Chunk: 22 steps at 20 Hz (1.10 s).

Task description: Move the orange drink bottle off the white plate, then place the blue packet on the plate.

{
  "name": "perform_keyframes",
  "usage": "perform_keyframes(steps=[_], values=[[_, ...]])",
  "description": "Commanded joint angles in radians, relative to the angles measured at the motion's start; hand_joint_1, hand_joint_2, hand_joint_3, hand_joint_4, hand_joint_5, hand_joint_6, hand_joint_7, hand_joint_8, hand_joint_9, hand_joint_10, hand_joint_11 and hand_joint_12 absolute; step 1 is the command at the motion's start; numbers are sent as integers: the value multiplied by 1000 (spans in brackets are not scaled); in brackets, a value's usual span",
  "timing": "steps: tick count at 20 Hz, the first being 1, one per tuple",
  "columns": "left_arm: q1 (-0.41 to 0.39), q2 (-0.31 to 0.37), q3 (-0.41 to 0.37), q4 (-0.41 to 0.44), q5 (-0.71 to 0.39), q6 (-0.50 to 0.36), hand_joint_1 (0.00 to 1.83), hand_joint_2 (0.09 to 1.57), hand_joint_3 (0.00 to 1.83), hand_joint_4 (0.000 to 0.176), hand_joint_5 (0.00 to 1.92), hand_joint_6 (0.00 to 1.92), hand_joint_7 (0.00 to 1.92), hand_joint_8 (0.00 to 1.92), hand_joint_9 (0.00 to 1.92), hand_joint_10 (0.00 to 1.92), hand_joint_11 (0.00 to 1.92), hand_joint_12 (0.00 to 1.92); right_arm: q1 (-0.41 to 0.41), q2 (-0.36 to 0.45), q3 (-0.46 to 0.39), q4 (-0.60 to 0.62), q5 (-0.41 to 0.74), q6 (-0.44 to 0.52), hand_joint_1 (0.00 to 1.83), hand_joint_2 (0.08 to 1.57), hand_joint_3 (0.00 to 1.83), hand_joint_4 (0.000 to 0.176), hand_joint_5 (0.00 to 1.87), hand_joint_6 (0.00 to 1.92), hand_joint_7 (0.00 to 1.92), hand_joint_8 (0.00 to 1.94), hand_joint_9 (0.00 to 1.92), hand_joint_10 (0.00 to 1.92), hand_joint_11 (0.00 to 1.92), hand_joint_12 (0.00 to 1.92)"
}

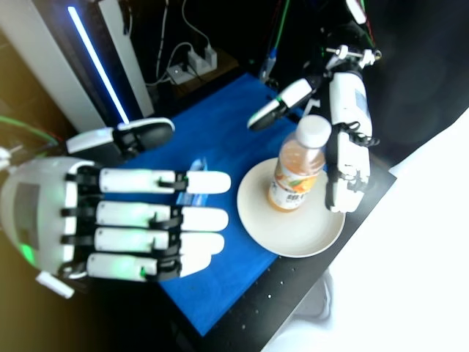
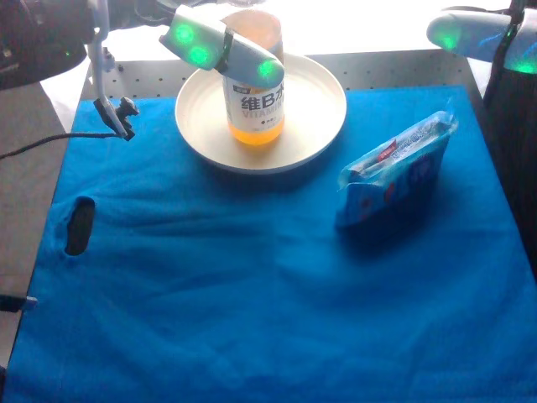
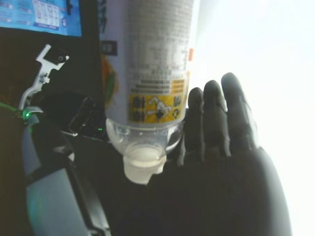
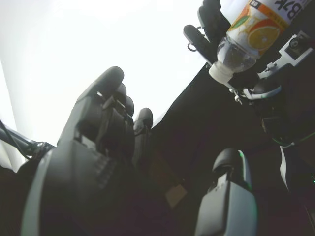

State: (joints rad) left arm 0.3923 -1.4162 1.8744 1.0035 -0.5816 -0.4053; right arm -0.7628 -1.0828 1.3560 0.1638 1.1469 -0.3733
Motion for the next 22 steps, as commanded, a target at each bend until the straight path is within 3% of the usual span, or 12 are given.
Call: perform_keyframes(steps=[1,3,7,8,9,10,11,13,16,17,18,22], values=[[-14,-9,7,-48,-57,-11,736,753,7,21,56,6,263,5,236,5,67,431,16,1,-1,16,120,8,645,859,0,59,427,5,305,4,387,5,205,895],[-14,-12,8,-43,-55,-11,746,787,4,0,178,13,336,8,317,13,171,469,16,1,-1,16,122,8,647,864,2,52,421,1,298,0,377,0,192,892],[-11,-15,10,-41,-51,-12,1154,976,3,0,656,16,789,21,810,36,594,634,16,-1,-1,16,124,8,652,869,3,43,420,1,285,2,368,7,199,896],[-9,-15,10,-41,-51,-16,1225,1059,4,0,888,815,1087,552,1023,7,772,662,16,-2,-1,16,124,8,653,874,5,37,419,0,281,1,368,7,196,893],[-8,-15,10,-41,-51,-18,1348,1072,0,0,920,957,1114,682,1030,812,815,715,16,-2,-2,16,124,8,655,871,3,39,419,0,277,0,363,4,191,890],[-6,-15,11,-45,-52,-19,1375,1067,0,0,976,857,1133,665,1038,1040,835,929,16,-2,-2,16,124,8,658,874,4,40,422,1,280,1,365,4,191,890],[-3,-16,13,-45,-51,-19,1271,1045,0,0,1118,642,1174,771,1097,1020,910,1520,16,-2,-3,16,124,8,656,877,4,36,422,1,272,0,352,1,175,878],[1,-16,15,-46,-50,-19,1280,1044,0,0,1134,555,1175,827,1081,1096,915,1646,16,-2,-3,16,125,8,655,875,2,33,422,1,266,0,349,0,176,875],[7,-16,20,-58,-45,-19,1296,1033,0,0,1183,480,1206,716,1067,983,857,1435,16,-3,-4,16,127,8,648,874,1,35,430,3,255,0,316,0,151,857],[9,-16,26,-80,-52,-19,1371,1050,0,0,1046,772,1124,682,1106,923,890,1063,16,-3,-4,16,128,8,637,889,6,42,432,3,287,11,362,18,183,869],[9,-16,29,-93,-58,-19,1389,1050,2,0,1021,817,1116,654,1113,950,957,933,16,-3,-5,15,129,8,637,884,3,44,437,4,299,13,378,22,194,874],[1,11,21,-225,-117,17,1393,1061,0,0,1019,802,1071,741,1089,999,976,874,16,-3,-5,14,130,8,651,887,2,32,418,0,261,0,346,4,175,866]])
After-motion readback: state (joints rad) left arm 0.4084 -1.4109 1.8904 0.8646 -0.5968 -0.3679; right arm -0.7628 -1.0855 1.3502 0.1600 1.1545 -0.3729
